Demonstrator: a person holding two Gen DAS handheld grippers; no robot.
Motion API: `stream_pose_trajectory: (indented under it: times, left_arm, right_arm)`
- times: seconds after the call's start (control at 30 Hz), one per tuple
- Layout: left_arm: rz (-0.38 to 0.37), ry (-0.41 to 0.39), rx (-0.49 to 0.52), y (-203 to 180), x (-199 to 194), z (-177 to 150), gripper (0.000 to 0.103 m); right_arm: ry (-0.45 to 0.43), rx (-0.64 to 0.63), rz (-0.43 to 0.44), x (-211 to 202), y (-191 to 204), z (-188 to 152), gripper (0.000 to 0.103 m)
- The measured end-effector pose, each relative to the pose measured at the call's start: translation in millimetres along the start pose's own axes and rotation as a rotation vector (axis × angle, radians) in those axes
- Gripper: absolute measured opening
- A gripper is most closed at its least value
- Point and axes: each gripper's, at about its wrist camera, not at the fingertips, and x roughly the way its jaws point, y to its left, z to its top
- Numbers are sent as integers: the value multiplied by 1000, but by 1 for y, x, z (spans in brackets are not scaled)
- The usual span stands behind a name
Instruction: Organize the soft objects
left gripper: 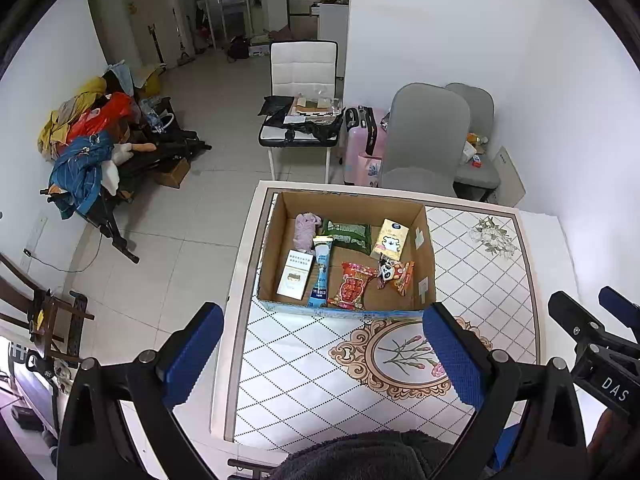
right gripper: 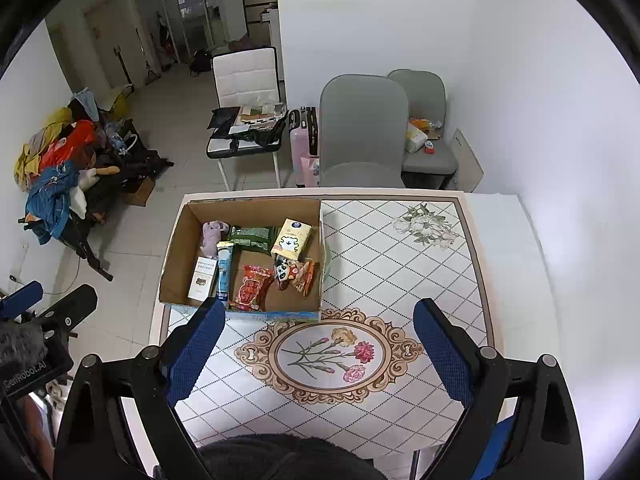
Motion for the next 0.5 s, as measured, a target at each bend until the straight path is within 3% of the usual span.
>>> stream_pose_trajectory:
  times: [0.5]
  left_arm:
    - [-3,1,4,-1,-1,-2,102]
  right_arm:
    - [-7,8,0,-4,-4,2,97]
